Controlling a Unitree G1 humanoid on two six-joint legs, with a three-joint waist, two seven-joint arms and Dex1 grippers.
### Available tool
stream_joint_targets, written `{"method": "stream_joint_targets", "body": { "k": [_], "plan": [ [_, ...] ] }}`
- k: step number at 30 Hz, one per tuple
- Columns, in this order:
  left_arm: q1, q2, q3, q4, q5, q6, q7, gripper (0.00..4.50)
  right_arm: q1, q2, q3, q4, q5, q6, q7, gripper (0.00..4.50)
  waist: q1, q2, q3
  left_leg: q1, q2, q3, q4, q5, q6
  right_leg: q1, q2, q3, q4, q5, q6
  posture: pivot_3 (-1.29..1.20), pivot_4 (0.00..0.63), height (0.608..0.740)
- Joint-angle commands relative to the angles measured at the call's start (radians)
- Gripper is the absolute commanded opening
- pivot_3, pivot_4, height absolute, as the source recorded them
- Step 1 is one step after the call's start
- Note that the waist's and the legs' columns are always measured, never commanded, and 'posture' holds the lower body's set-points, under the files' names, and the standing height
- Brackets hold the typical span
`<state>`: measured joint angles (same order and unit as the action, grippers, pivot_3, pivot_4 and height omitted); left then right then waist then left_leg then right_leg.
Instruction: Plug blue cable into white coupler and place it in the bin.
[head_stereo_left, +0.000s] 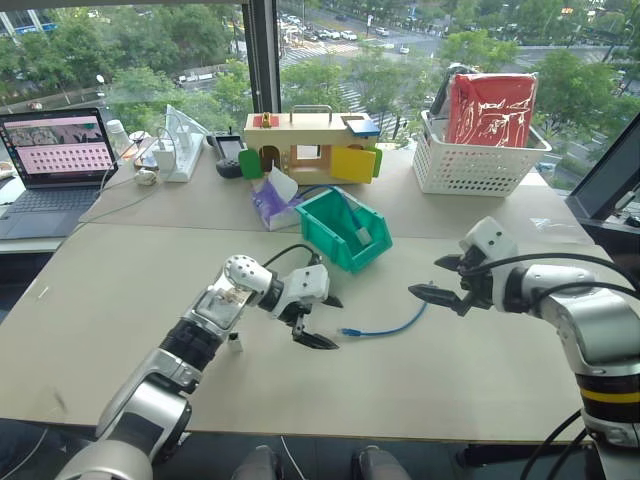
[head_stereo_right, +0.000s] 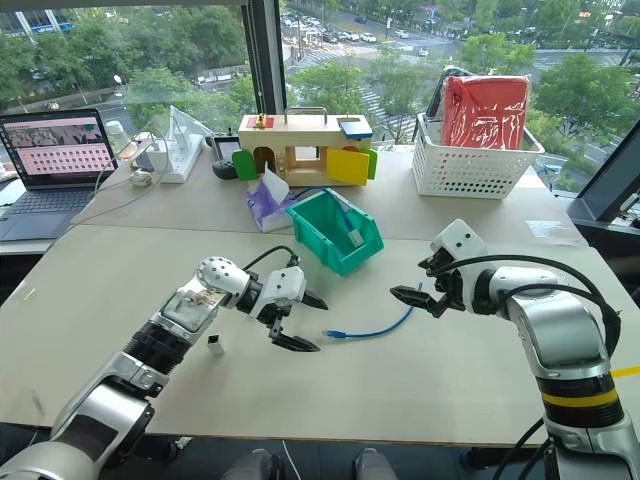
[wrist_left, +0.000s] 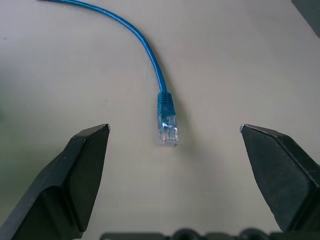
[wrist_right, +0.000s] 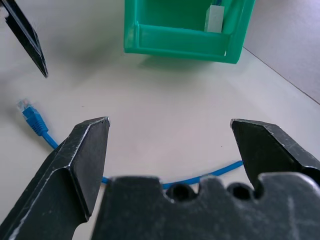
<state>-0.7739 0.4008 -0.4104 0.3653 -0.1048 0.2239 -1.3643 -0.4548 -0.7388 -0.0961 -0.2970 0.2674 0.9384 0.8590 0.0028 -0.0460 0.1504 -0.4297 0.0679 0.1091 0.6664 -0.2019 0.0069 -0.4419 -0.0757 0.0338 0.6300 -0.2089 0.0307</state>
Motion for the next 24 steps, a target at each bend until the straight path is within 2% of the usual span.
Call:
{"method": "stream_joint_targets", "body": {
  "k": [1, 7, 10, 16, 20, 24],
  "plan": [
    [-0.039, -0.028, -0.002, 0.059, 0.029, -0.032, 0.021, 4.48, -0.012, 0.005, -0.094, -0.045, 0.04, 0.052, -0.073, 4.48, -0.001, 0.0, 0.0, 0.0, 0.0, 0.0, 0.0, 0.0, 0.0, 0.0, 0.0, 0.0, 0.0, 0.0, 0.0, 0.0, 0.15, 0.73],
    [-0.045, -0.047, -0.031, 0.153, 0.103, -0.13, 0.038, 4.48, -0.017, -0.041, -0.131, -0.034, 0.048, 0.05, -0.115, 4.48, -0.001, 0.0, 0.0, 0.0, 0.0, -0.001, 0.001, 0.0, 0.0, 0.0, 0.0, 0.0, 0.0, 0.0, 0.0, 0.0, 0.15, 0.73],
    [-0.051, -0.066, -0.026, 0.183, 0.108, -0.142, 0.036, 3.83, -0.017, -0.058, -0.133, -0.031, 0.049, 0.039, -0.129, 4.5, 0.0, 0.0, 0.0, -0.001, 0.0, -0.001, 0.001, 0.0, 0.001, 0.001, 0.0, 0.0, -0.001, 0.0, 0.0, 0.0, 0.15, 0.73],
    [-0.05, -0.069, -0.038, 0.193, 0.123, -0.151, 0.0, 1.6, 0.004, -0.079, -0.152, -0.088, 0.095, 0.092, -0.139, 4.5, 0.0, 0.0, 0.0, -0.001, -0.001, -0.001, 0.001, 0.0, 0.001, 0.001, 0.0, 0.0, -0.001, 0.0, 0.0, 0.0, 0.15, 0.73],
    [-0.053, -0.081, -0.019, 0.187, 0.107, -0.135, -0.001, 0.17, 0.065, -0.122, -0.197, -0.182, 0.174, 0.196, -0.119, 4.5, 0.001, 0.0, 0.0, -0.001, 0.0, -0.002, 0.001, -0.001, 0.001, 0.001, 0.0, 0.0, -0.001, 0.0, 0.0, 0.0, 0.15, 0.73],
    [-0.047, -0.119, 0.035, 0.111, 0.048, -0.054, 0.041, 0.1, 0.137, -0.003, -0.395, -0.339, 0.406, 0.469, -0.104, 4.5, 0.004, 0.0, 0.0, -0.001, -0.001, -0.003, 0.001, -0.001, 0.001, 0.001, 0.0, 0.0, -0.001, 0.0, 0.0, 0.0, 0.15, 0.73]
  ]
}}
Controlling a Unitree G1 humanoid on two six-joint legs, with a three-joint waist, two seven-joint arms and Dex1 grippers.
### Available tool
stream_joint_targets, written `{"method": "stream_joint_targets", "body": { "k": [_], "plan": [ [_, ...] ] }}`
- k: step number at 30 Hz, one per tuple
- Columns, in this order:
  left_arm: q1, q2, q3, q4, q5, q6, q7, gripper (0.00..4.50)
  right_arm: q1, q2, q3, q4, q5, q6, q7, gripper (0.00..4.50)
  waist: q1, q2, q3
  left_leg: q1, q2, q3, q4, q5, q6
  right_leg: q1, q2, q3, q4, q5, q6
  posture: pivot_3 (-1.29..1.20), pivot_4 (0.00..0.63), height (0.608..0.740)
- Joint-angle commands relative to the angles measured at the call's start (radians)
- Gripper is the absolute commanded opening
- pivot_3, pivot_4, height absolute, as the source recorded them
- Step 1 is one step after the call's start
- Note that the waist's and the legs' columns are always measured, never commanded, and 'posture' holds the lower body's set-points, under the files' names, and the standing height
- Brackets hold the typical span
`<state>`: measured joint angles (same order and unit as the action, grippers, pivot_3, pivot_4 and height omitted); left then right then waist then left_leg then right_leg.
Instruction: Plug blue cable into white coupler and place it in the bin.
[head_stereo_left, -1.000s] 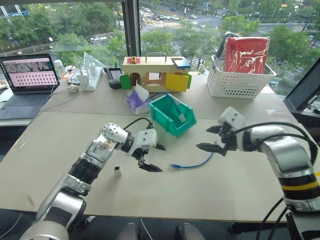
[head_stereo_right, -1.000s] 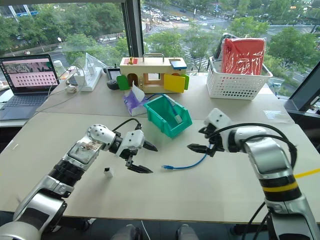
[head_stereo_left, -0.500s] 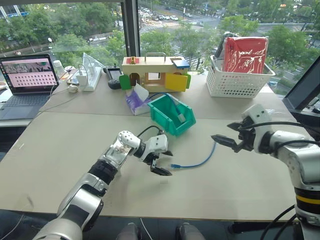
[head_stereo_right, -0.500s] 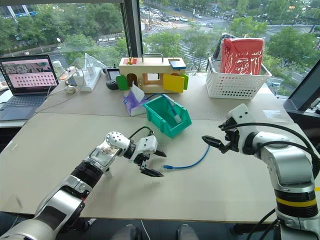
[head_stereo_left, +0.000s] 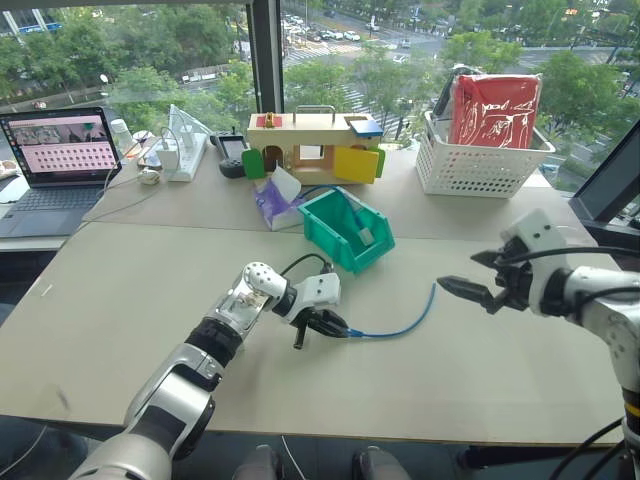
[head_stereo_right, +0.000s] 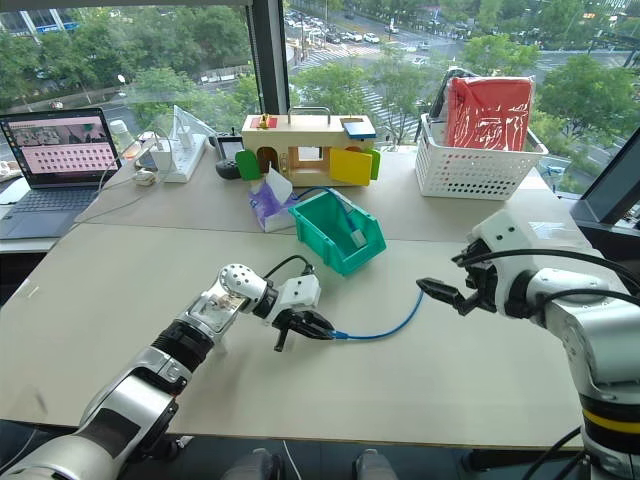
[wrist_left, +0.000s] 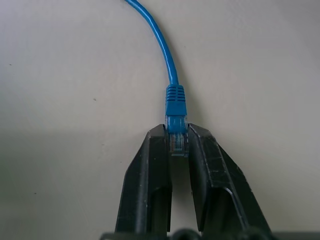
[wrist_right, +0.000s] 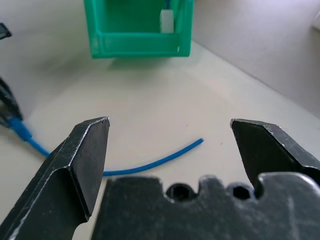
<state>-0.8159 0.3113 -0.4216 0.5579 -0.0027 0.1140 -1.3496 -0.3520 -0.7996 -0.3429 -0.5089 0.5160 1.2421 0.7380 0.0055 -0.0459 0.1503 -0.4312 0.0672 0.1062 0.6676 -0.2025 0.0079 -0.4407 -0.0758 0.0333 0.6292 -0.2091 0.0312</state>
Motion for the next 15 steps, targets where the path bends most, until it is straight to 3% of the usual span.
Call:
{"method": "stream_joint_targets", "body": {
  "k": [1, 6, 11, 15],
  "plan": [
    [0.001, -0.036, 0.058, -0.126, -0.072, 0.094, 0.034, 0.1, 0.076, 0.081, -0.187, -0.172, 0.199, 0.204, 0.024, 4.5, 0.001, 0.0, 0.0, 0.0, 0.0, -0.001, 0.0, 0.0, 0.0, 0.0, 0.0, 0.0, 0.0, 0.0, 0.0, 0.0, 0.15, 0.73],
    [0.083, -0.034, 0.047, -0.41, -0.139, 0.317, 0.056, 0.1, 0.218, 0.25, -0.328, -0.332, 0.344, 0.358, -0.01, 4.5, 0.002, 0.001, -0.001, -0.002, -0.001, -0.008, 0.001, 0.0, 0.0, 0.001, 0.001, -0.002, 0.0, -0.001, 0.001, 0.0, 0.15, 0.73],
    [0.161, -0.053, 0.05, -0.615, -0.173, 0.552, 0.185, 0.1, 0.345, 0.508, -0.409, -0.379, 0.459, 0.372, -0.202, 4.5, -0.005, 0.002, -0.001, -0.001, -0.002, -0.014, 0.003, 0.0, 0.0, 0.004, 0.003, -0.002, 0.001, -0.002, 0.003, 0.0, 0.15, 0.73],
    [0.192, -0.039, 0.043, -0.72, -0.168, 0.615, 0.261, 0.1, 0.355, 0.729, -0.46, -0.397, 0.523, 0.372, -0.418, 4.5, -0.016, 0.004, -0.002, 0.0, -0.002, -0.019, 0.004, 0.001, 0.001, 0.004, 0.003, -0.001, 0.002, -0.003, 0.005, 0.0, 0.15, 0.73]
  ]
}}
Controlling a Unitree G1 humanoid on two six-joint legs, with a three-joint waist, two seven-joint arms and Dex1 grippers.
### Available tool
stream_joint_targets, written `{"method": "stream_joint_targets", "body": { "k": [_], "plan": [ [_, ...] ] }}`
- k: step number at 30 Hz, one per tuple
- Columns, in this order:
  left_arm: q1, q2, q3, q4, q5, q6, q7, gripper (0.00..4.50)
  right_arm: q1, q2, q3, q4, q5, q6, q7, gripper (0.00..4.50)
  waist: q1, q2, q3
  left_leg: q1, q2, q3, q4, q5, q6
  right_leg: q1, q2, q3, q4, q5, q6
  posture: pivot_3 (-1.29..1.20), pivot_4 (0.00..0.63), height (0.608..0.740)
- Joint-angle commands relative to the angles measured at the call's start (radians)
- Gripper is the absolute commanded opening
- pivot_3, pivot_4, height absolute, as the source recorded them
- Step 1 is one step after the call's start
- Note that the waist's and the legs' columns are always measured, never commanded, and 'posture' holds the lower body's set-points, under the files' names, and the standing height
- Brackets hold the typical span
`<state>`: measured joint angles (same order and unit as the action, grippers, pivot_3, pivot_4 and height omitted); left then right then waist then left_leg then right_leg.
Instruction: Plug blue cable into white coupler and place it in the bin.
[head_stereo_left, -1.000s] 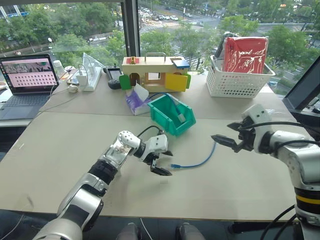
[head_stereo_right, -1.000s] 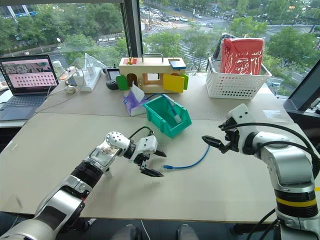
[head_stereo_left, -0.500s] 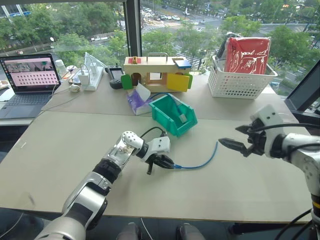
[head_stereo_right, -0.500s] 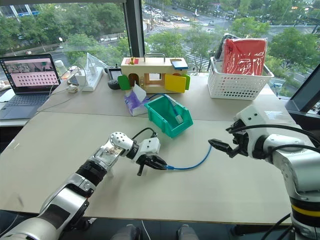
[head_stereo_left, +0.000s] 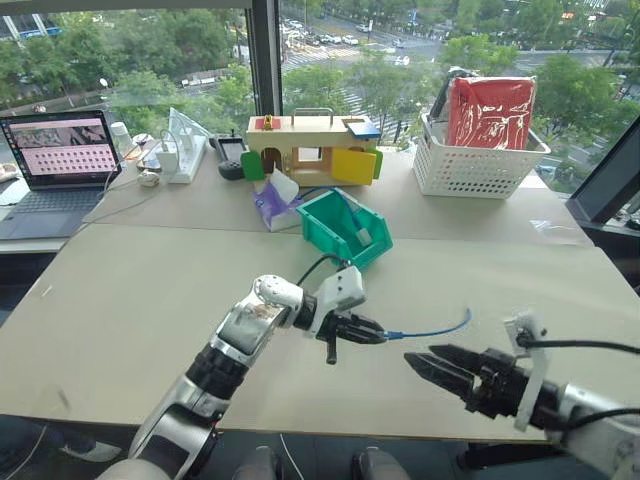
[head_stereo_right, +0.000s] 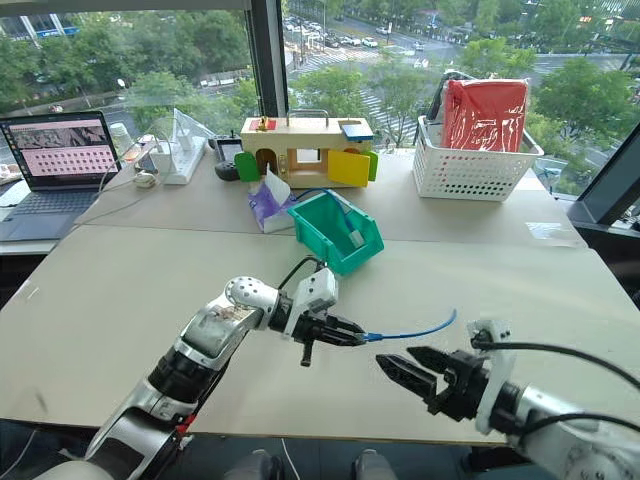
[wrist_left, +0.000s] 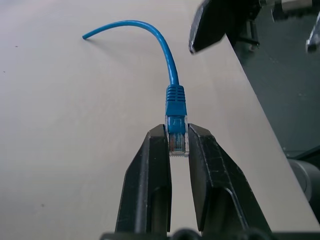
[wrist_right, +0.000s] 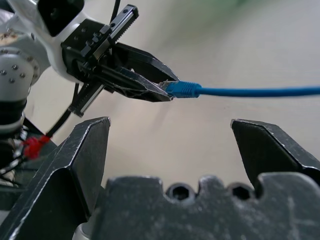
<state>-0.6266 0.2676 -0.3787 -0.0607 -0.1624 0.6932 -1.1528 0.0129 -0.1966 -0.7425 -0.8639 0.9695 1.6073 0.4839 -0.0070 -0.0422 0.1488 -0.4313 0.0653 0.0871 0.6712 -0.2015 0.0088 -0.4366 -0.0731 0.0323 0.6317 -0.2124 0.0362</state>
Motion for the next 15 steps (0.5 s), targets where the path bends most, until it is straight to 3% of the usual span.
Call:
{"method": "stream_joint_targets", "body": {
  "k": [1, 5, 8, 11, 15],
  "plan": [
    [0.003, 0.011, -0.001, -0.115, -0.004, 0.042, 0.081, 0.1, -0.004, 0.163, -0.069, -0.045, 0.096, 0.007, -0.207, 4.5, -0.005, 0.0, 0.0, 0.0, 0.0, -0.001, 0.0, 0.0, 0.0, 0.0, 0.001, 0.0, 0.0, 0.0, 0.0, 0.0, 0.15, 0.73],
    [0.001, 0.022, 0.004, -0.151, 0.0, 0.078, 0.144, 0.1, 0.008, 0.403, -0.107, -0.037, 0.214, -0.047, -0.466, 4.5, -0.007, 0.005, -0.001, 0.0, 0.0, -0.003, 0.0, 0.0, 0.0, 0.0, 0.001, 0.0, 0.0, 0.0, 0.0, 0.0, 0.15, 0.73],
    [0.01, 0.024, 0.0, -0.165, -0.016, 0.093, 0.17, 0.1, 0.063, 0.46, -0.002, 0.011, 0.437, -0.219, -0.733, 4.5, -0.008, 0.005, -0.001, 0.0, -0.002, -0.003, -0.001, 0.0, 0.0, 0.0, 0.0, 0.002, -0.001, 0.0, 0.0, 0.0, 0.15, 0.73],
    [0.022, 0.022, 0.003, -0.177, -0.034, 0.11, 0.192, 0.1, 0.108, 0.401, 0.147, 0.056, 0.649, -0.426, -0.965, 4.5, -0.011, 0.005, -0.001, 0.0, -0.002, -0.003, -0.002, 0.0, 0.0, 0.0, 0.0, 0.002, -0.002, 0.0, -0.001, 0.0, 0.15, 0.73],
    [0.022, 0.024, 0.001, -0.177, -0.049, 0.113, 0.205, 0.1, 0.15, 0.261, 0.317, 0.072, 0.809, -0.619, -1.122, 4.5, -0.013, 0.005, -0.001, 0.0, -0.002, -0.004, -0.003, 0.0, 0.0, 0.0, 0.0, 0.002, -0.002, 0.0, -0.001, 0.0, 0.15, 0.73]
  ]
}}
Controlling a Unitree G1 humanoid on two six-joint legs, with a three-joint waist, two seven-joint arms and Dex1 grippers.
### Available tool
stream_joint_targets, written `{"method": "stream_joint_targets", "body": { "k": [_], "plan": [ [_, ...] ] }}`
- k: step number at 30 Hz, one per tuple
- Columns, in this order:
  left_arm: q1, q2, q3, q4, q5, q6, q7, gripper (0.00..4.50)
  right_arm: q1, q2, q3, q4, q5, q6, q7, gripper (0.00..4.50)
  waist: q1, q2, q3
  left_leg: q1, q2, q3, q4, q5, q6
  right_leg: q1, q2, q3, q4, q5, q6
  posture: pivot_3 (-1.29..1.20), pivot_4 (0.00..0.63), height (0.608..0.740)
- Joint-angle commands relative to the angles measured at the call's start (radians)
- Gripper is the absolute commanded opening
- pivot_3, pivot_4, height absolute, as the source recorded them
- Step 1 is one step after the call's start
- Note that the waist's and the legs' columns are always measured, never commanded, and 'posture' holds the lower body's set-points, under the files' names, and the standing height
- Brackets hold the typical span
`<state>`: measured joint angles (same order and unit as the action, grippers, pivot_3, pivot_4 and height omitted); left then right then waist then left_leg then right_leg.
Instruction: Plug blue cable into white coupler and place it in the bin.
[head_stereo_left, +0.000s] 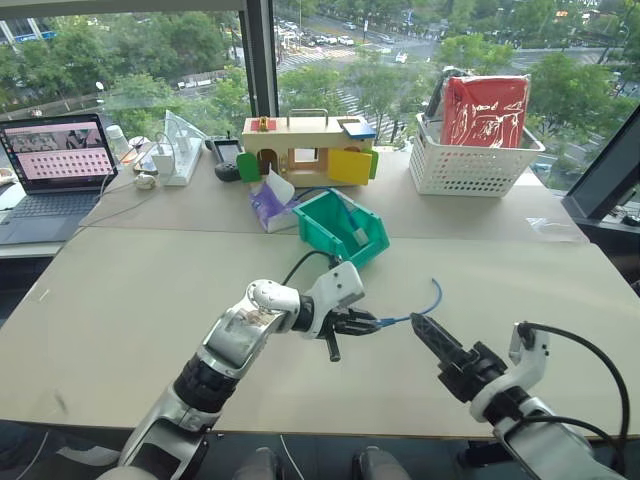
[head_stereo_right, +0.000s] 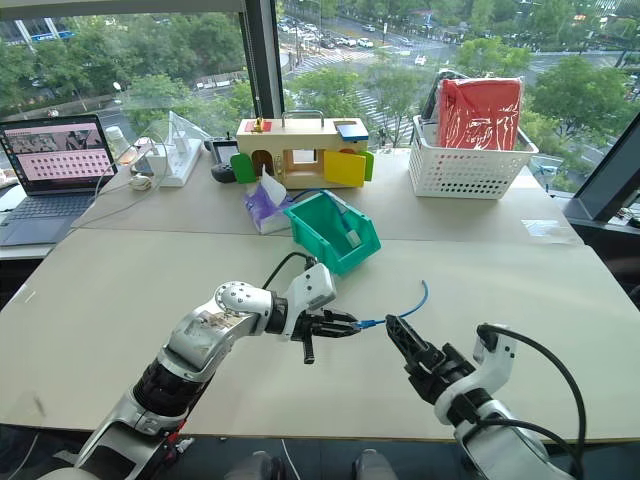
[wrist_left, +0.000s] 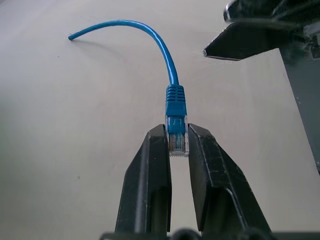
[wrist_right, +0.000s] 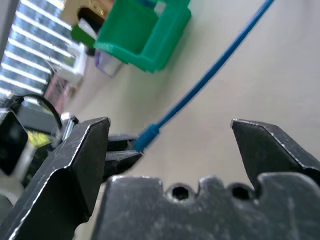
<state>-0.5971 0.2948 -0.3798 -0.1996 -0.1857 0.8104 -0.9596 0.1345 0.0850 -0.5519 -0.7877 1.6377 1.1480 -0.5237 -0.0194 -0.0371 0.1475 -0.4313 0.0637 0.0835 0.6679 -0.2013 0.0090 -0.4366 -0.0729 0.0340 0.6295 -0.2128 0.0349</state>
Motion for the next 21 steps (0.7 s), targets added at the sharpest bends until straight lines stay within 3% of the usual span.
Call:
{"method": "stream_joint_targets", "body": {
  "k": [1, 10, 21],
  "plan": [
    [-0.008, -0.004, 0.0, -0.036, -0.029, -0.007, 0.015, 0.1, 0.03, -0.047, 0.16, -0.002, 0.163, -0.199, -0.136, 4.5, -0.002, 0.0, 0.0, 0.0, 0.0, 0.0, 0.0, 0.0, 0.0, 0.0, 0.0, 0.0, 0.0, 0.0, 0.0, 0.0, 0.15, 0.73],
    [-0.015, -0.01, -0.014, -0.023, -0.044, -0.022, 0.026, 0.1, 0.033, -0.233, 0.328, 0.009, 0.227, -0.445, -0.169, 4.5, -0.002, 0.0, 0.0, 0.0, -0.001, 0.0, 0.0, 0.0, 0.0, 0.001, 0.0, 0.003, -0.001, -0.001, -0.001, 0.0, 0.15, 0.73],
    [-0.026, -0.005, -0.024, -0.017, -0.056, -0.027, 0.034, 0.1, 0.024, -0.336, 0.429, 0.046, 0.204, -0.577, -0.092, 4.5, 0.002, 0.0, 0.0, 0.0, -0.001, 0.0, 0.0, 0.0, 0.0, 0.001, 0.001, 0.004, -0.001, -0.002, -0.003, 0.0, 0.15, 0.73]
  ]
}}
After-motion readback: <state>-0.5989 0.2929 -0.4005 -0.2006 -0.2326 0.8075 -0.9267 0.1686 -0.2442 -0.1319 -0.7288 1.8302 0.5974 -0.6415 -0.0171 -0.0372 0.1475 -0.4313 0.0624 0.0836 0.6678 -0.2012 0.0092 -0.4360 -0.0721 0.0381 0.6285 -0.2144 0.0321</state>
